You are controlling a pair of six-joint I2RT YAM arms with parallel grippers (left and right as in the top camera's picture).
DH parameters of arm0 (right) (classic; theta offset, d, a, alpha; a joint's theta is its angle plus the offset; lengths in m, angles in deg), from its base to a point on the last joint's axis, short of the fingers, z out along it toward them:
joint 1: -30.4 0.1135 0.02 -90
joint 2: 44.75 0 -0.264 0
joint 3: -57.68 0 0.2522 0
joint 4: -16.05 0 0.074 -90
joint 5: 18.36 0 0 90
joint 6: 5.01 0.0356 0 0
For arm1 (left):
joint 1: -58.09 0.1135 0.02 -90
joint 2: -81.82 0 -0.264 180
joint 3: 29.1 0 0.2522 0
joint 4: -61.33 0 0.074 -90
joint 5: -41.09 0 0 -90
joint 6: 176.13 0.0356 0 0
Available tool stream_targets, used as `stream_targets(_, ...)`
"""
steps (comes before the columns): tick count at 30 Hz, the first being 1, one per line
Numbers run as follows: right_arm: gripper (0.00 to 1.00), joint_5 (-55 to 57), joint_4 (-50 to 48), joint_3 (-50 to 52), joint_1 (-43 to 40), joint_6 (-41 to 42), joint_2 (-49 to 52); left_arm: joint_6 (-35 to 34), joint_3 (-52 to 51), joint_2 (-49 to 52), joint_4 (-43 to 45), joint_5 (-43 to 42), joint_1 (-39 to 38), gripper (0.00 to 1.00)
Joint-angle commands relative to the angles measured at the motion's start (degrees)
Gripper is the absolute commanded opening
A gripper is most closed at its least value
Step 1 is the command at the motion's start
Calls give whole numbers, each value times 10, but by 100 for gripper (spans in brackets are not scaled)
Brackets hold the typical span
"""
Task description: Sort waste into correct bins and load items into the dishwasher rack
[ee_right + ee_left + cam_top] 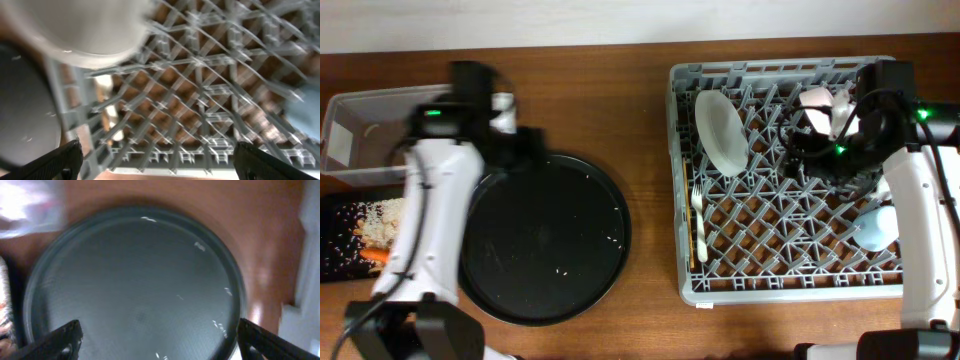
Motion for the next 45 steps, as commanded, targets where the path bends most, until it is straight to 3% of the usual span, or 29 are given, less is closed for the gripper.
stream_targets(1,99,-44,26,2,16,-62,10,52,3,12,-67,-1,-63,99)
stream_targets(4,99,-1,56,3,16,-45,2,26,2,5,-170,-5,-45,99)
stream_targets(6,99,29,51,12,16,-30,-37,26,-7,-40,-177,-3,-32,99)
stream_targets(8,99,31,2,67,16,-30,-107,26,-54,-120,-125,2,-33,99)
stream_targets(13,99,67,-223,357,16,-28,-417,24,-357,-499,122,53,-33,99)
stream_targets(18,99,66,-200,403,16,-28,-523,24,-440,-699,136,53,-33,99)
stream_targets(28,99,66,-200,403,16,-28,-518,24,-440,-715,113,53,-33,99)
stream_targets(32,99,75,-222,433,16,-32,-596,24,-440,-715,113,53,-33,99)
stream_targets(35,99,76,-314,539,47,-32,-730,24,-440,-715,113,53,-33,99)
stream_targets(38,99,77,-492,701,81,-32,-873,24,-440,-715,113,53,-33,99)
stream_targets(43,99,83,-841,902,80,-33,-889,24,-440,-715,113,53,-33,99)
stream_targets(45,99,94,-855,921,80,-42,-889,24,-440,-715,113,53,-33,99)
